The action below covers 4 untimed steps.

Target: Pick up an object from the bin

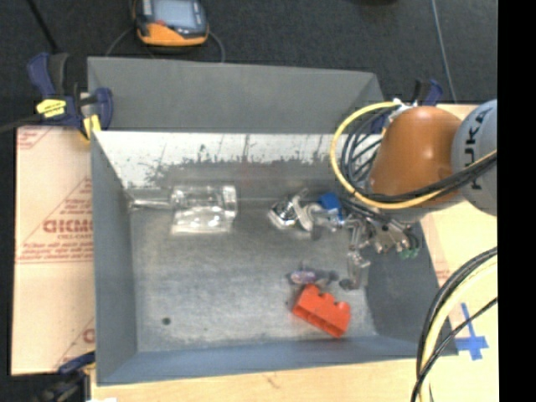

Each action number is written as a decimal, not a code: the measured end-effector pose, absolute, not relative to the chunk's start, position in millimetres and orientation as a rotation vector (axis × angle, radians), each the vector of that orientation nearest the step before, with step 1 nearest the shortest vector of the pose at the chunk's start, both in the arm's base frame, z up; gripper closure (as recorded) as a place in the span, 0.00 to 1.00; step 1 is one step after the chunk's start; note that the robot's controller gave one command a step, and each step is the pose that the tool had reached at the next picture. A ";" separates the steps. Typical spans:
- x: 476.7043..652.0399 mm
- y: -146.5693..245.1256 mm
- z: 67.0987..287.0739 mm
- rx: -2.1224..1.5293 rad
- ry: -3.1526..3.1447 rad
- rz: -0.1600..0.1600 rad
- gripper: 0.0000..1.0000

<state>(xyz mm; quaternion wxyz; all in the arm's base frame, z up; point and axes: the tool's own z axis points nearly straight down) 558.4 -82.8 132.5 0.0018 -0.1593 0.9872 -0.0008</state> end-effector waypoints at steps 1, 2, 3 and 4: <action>525.5 -54.0 76.7 -0.849 3.025 -0.002 0.00; 525.9 -53.9 76.7 -0.849 3.023 -0.002 1.00; 515.9 -58.3 184.9 -0.866 3.010 -0.007 1.00; 503.3 -75.9 277.5 -0.886 3.003 -0.009 1.00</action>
Offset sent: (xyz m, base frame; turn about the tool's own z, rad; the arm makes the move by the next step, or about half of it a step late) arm -0.0334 0.0301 -0.0564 -0.2282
